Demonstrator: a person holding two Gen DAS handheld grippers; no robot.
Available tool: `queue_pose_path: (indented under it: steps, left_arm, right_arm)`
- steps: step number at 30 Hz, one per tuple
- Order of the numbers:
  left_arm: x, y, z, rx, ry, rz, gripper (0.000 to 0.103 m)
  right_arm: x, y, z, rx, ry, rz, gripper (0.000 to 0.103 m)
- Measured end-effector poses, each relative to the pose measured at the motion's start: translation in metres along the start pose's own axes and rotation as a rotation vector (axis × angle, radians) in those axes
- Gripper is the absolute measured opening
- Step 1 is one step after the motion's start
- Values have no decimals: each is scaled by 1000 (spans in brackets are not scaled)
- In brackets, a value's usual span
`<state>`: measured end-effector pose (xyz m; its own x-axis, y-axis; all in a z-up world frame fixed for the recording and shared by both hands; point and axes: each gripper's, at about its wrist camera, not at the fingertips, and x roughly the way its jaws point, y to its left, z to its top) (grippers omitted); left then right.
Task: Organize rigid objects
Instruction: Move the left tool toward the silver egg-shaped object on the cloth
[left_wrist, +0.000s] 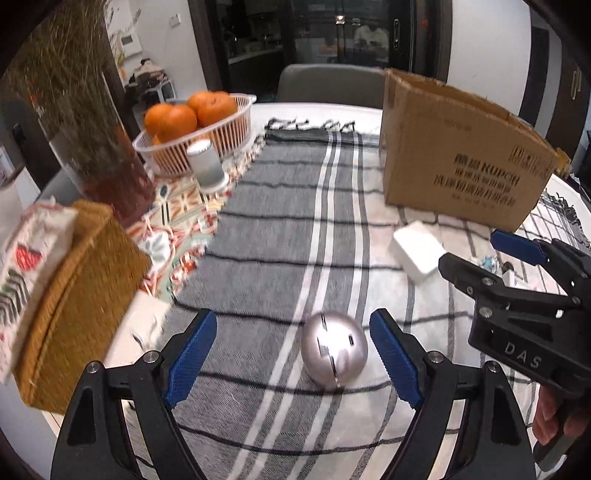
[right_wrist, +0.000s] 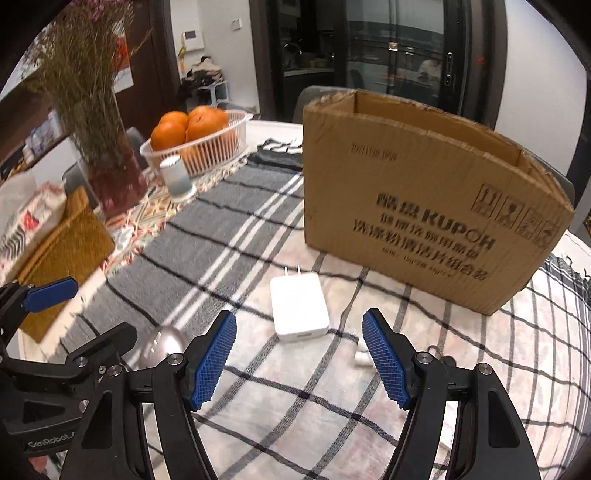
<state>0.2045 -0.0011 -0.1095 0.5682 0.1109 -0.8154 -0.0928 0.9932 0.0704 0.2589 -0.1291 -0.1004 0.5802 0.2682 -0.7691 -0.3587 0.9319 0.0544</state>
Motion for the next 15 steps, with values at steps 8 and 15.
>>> queue_pose_path:
  steps: [8, 15]
  left_arm:
    - [19, -2, -20, -43, 52, -37, 80]
    - [31, -4, -29, -70, 60, -80, 77]
  right_arm:
    - [24, -1, -6, -43, 56, -11, 71]
    - [40, -2, -4, -53, 77, -15, 71]
